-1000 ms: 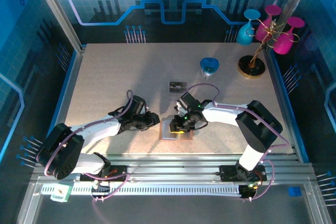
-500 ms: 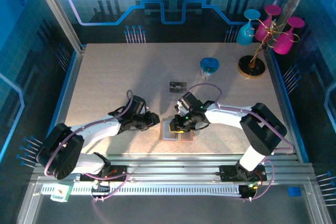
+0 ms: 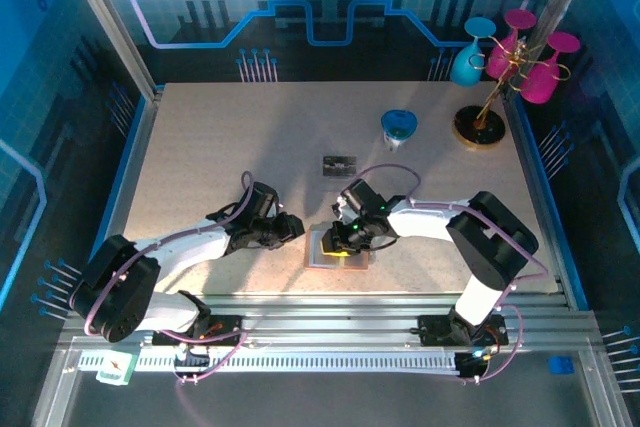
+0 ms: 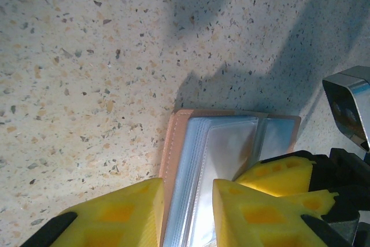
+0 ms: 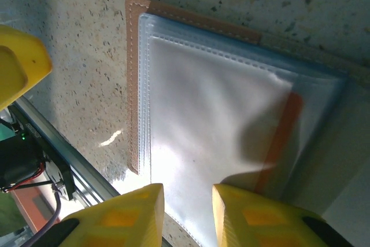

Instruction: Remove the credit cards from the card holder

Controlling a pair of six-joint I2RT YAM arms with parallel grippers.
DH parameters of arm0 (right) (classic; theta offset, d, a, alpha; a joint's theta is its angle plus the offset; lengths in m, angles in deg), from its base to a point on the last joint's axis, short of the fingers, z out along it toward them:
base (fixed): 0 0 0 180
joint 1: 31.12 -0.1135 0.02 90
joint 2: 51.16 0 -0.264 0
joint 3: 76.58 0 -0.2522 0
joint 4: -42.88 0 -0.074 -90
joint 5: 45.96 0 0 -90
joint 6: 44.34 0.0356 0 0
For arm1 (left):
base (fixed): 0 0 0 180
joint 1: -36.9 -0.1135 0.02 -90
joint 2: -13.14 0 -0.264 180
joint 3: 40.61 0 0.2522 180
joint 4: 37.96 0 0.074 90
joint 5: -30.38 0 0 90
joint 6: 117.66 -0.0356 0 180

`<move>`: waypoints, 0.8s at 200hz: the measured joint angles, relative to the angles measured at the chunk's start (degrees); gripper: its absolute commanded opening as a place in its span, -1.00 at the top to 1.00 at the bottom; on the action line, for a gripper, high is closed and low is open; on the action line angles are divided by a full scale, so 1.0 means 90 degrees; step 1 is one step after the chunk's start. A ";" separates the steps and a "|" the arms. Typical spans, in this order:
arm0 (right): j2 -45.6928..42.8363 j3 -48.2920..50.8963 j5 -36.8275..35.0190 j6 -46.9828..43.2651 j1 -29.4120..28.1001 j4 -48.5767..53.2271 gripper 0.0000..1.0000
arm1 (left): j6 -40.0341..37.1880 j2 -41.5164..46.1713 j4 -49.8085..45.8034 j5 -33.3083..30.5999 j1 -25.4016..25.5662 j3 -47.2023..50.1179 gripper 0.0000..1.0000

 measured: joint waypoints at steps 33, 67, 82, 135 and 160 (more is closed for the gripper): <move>-0.0146 0.0457 0.0289 0.0051 0.0206 -0.0590 0.43 | 0.0000 0.0000 -0.0002 0.0000 0.0000 0.0000 0.43; -0.0158 0.0935 0.0731 0.0211 0.0442 -0.1443 0.44 | 0.0000 0.0000 -0.0002 0.0005 0.0000 0.0000 0.42; -0.0158 0.1163 0.0928 0.0340 0.0532 -0.1902 0.45 | 0.0000 0.0000 -0.0002 0.0036 0.0000 -0.0005 0.41; 0.0104 0.1739 0.1532 0.0838 0.0775 -0.3497 0.47 | 0.0119 -0.0301 0.0243 0.0245 0.0321 -0.0197 0.35; 0.0233 0.1804 0.1661 0.0967 0.0780 -0.3920 0.47 | 0.0163 -0.0588 0.0427 0.0335 0.0561 -0.0413 0.35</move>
